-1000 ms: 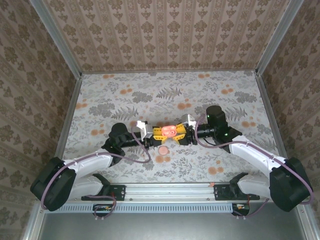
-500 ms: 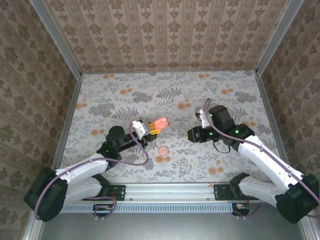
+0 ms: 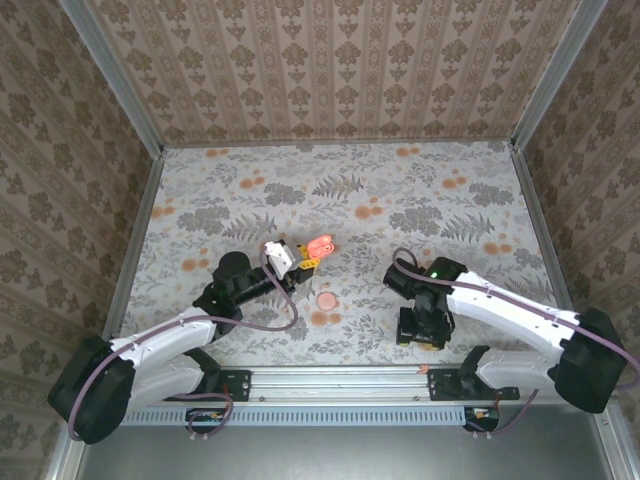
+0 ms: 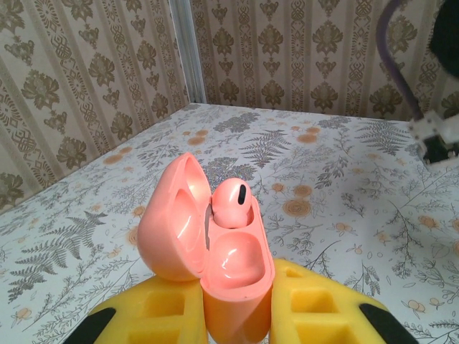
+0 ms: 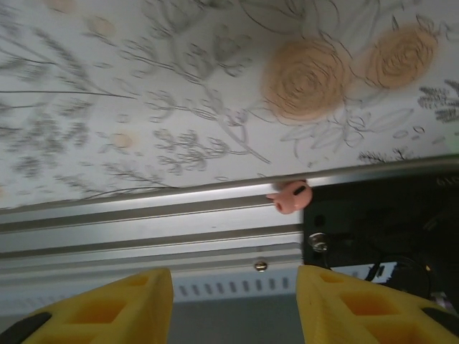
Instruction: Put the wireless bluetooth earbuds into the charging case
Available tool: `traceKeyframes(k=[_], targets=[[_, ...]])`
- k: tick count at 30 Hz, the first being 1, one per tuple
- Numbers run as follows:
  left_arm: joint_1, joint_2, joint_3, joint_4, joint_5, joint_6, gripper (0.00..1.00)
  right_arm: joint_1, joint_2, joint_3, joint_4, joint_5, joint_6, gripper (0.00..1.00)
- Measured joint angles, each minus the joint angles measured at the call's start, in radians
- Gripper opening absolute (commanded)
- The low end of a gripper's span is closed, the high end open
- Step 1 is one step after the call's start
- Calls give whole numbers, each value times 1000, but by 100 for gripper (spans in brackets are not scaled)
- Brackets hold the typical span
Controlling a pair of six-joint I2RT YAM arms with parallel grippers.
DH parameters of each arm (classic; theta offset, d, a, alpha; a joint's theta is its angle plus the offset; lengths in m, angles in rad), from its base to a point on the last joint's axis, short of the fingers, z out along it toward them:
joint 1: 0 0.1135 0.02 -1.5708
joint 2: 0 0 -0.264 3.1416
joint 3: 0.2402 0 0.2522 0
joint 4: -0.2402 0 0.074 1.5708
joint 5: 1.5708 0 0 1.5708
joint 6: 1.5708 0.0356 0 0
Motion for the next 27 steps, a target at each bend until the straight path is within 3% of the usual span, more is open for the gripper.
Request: traceKeyframes(k=[17,24,27], targets=[[0,-18,0,-26,0,7,18,15,238,-142,145,-11,26,47],[0,-18,0,-27,0,11,18,26,257,-155,154,-12,11,47],[0,-18,0,-27,0,11,18,36,266,-155,154,-12,11,43]])
